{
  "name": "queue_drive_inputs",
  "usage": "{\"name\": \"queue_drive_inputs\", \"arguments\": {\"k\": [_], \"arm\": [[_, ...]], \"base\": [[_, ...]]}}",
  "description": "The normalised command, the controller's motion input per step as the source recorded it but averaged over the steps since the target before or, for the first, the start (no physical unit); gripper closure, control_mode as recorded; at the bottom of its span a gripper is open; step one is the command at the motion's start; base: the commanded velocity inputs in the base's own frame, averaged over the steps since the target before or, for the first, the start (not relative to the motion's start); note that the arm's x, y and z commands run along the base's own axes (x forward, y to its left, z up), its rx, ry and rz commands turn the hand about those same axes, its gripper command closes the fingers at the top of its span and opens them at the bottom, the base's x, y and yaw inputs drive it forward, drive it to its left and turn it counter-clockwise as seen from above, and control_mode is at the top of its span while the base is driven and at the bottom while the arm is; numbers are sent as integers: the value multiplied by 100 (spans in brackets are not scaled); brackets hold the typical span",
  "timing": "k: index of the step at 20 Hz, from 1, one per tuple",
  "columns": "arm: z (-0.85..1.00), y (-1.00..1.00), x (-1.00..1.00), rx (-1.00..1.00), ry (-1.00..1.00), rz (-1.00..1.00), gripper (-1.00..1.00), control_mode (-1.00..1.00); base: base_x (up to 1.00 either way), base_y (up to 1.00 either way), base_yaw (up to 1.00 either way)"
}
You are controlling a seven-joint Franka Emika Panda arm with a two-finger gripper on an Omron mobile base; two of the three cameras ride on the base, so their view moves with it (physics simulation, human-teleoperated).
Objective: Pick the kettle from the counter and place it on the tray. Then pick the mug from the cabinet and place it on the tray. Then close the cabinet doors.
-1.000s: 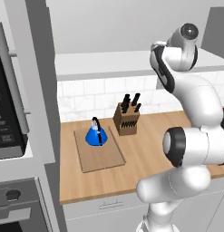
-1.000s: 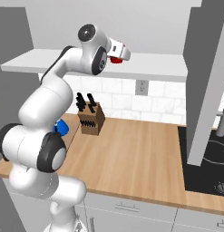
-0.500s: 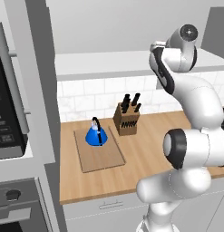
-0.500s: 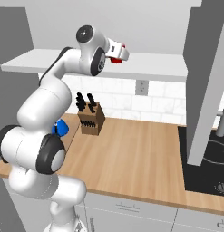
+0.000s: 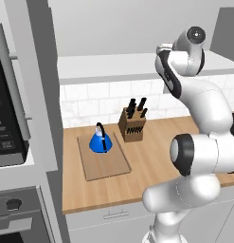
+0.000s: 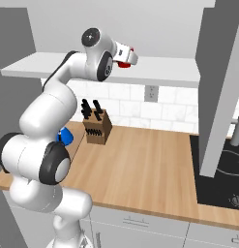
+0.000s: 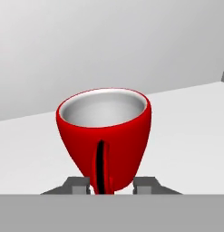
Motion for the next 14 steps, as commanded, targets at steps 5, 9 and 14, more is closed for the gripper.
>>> {"name": "queue_drive_inputs", "arguments": {"k": [5, 9, 14], "arm": [[0, 0, 3, 0, -1, 0, 100, -100], [0, 0, -1, 0, -1, 0, 100, -100], [0, 0, -34, 0, -2, 0, 100, -100]], "base": [[0, 0, 0], [0, 0, 0], [0, 0, 0]]}}
